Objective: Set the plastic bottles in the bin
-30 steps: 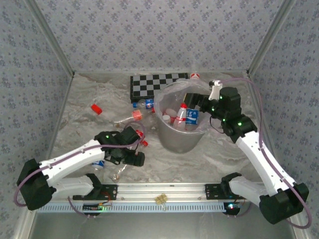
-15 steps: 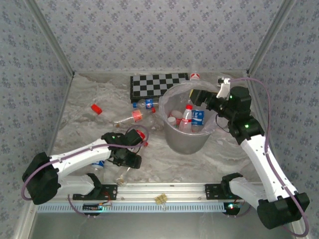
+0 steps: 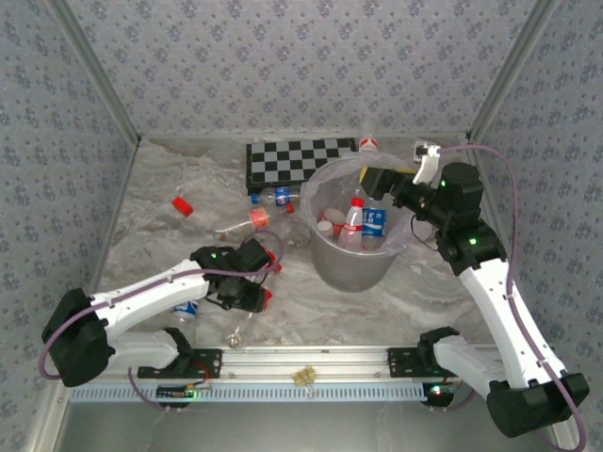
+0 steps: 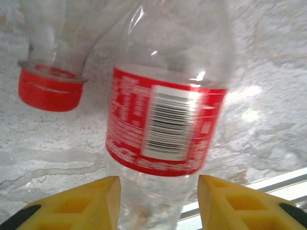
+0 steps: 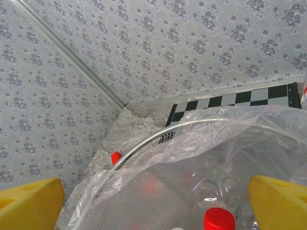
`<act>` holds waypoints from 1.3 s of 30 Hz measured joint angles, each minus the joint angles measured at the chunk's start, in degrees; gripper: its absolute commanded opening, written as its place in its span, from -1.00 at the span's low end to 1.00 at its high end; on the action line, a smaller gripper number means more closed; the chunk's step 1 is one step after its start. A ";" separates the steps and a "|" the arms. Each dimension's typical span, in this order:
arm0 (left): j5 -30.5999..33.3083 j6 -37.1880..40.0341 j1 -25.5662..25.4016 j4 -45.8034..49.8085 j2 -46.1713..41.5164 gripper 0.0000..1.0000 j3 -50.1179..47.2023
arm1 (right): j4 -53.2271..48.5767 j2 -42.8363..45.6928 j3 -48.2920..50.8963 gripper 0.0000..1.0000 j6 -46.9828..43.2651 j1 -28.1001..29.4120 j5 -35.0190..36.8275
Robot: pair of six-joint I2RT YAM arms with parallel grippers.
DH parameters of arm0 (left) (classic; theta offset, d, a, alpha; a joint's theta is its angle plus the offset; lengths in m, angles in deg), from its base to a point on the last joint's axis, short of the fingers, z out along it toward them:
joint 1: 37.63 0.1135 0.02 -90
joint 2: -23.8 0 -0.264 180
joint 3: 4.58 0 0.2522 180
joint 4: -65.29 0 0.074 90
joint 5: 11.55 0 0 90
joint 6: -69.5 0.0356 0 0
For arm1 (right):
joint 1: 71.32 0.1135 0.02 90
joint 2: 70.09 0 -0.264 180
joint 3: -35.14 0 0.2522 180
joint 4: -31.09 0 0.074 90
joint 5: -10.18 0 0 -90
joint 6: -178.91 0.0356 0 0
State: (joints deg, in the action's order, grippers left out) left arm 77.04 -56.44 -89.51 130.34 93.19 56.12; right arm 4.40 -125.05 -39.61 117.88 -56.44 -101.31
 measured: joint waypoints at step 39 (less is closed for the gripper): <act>2.64 3.30 0.39 4.66 -0.37 -0.07 8.41 | -5.79 -3.67 -7.74 1.00 -2.49 1.09 -4.04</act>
State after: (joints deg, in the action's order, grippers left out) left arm 79.68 -53.14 -89.12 134.99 92.82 64.53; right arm -1.39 -128.72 -47.35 115.39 -55.35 -105.36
